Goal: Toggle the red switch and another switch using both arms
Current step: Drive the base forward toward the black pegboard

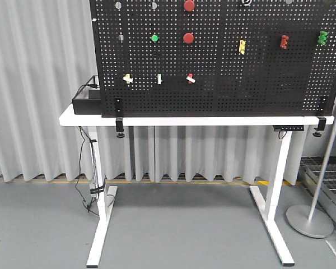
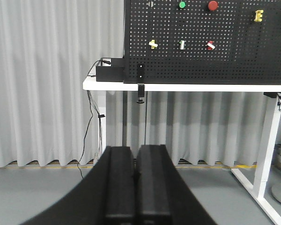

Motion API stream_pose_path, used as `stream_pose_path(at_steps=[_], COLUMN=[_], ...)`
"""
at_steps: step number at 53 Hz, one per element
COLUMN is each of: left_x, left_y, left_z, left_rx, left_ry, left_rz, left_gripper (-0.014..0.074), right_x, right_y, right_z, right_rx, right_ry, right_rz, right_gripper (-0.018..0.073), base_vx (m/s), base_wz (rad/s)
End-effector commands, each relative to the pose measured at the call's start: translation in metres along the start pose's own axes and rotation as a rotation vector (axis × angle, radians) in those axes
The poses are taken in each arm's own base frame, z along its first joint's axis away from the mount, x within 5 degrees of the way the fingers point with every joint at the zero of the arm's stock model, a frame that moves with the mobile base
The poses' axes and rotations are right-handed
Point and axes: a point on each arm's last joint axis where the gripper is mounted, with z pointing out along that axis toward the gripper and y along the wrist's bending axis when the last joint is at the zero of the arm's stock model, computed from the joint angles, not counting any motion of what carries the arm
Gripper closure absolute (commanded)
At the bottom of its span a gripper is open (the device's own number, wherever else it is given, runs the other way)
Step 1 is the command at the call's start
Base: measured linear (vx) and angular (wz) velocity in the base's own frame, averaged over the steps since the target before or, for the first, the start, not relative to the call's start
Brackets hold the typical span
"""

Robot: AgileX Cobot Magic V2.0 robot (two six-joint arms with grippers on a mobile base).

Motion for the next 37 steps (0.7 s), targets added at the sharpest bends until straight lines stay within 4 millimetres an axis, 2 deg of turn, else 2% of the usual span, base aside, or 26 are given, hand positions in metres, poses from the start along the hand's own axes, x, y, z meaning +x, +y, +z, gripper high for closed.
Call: stream_pose_path(at_steps=[1,37], left_x=[-0.0013,-0.0013], left_y=[0.0006,0.0006], left_z=[-0.0004,-0.0004], left_rx=[-0.003,-0.003], left_ry=[-0.069,-0.069], left_rz=[-0.003,-0.003], left_gripper=[0.0594,0.0594], right_x=[-0.0059,-0.0059], right_y=[-0.0004,-0.0004], right_z=[-0.0001,-0.0001], right_rx=[0.008,0.008], right_ry=[-0.080,-0.080], right_rz=[-0.009,-0.009], right_gripper=[0.0566,0.0566], base_vx=[0.00,0.00], base_wz=[0.00,-0.01])
